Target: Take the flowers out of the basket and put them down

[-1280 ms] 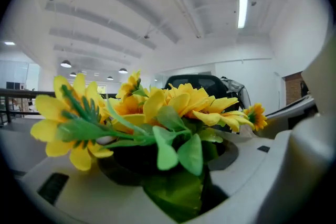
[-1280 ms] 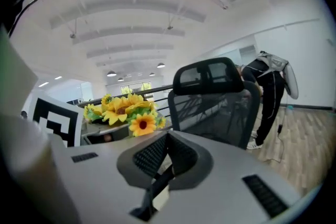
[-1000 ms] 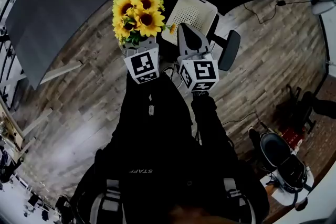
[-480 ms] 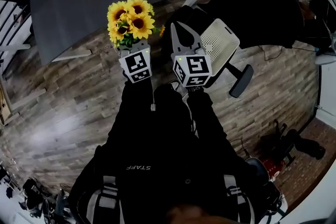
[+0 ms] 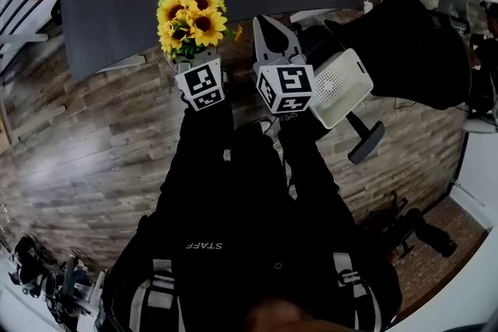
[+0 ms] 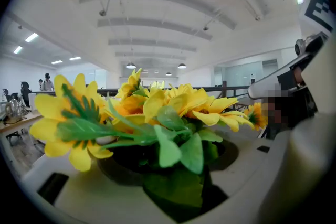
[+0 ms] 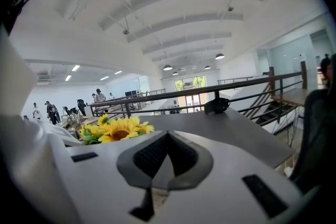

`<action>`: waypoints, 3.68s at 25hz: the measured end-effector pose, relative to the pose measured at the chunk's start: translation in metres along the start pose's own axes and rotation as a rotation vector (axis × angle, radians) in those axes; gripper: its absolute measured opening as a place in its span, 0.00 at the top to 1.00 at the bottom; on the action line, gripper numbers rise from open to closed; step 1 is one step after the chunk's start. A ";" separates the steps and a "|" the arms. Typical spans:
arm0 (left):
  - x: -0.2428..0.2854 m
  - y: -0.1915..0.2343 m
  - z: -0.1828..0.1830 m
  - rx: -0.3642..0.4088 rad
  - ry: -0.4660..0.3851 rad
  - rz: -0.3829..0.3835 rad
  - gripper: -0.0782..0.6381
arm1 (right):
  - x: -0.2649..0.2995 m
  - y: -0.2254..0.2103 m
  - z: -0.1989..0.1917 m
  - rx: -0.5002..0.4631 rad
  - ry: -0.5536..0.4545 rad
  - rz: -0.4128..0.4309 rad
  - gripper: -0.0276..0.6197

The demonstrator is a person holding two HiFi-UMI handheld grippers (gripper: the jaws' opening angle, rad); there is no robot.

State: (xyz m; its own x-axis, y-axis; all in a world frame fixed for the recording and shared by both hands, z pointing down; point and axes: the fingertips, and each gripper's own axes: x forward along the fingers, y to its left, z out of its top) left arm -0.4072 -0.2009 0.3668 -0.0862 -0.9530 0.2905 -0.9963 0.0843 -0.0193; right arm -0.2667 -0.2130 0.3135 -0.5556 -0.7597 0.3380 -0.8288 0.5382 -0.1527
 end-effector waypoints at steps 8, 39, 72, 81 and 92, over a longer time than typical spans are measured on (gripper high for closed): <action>0.067 0.050 -0.054 -0.029 0.051 0.066 0.47 | 0.078 0.010 -0.032 0.019 0.077 0.040 0.94; 0.040 0.072 -0.099 -0.054 0.118 0.056 0.26 | 0.098 0.045 -0.054 0.000 0.138 0.114 0.94; -0.234 0.012 0.142 -0.047 -0.092 0.040 0.89 | -0.164 0.165 0.120 -0.140 -0.248 0.212 0.94; -0.232 0.021 0.160 -0.049 -0.131 0.032 0.89 | -0.164 0.170 0.144 -0.173 -0.302 0.207 0.94; -0.232 0.038 0.164 -0.075 -0.139 0.088 0.89 | -0.162 0.160 0.152 -0.179 -0.320 0.189 0.94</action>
State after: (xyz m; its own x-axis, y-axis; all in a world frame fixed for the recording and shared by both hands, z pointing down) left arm -0.4260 -0.0246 0.1421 -0.1783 -0.9716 0.1556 -0.9820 0.1856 0.0340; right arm -0.3189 -0.0596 0.0929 -0.7129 -0.7012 0.0093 -0.7013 0.7128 -0.0112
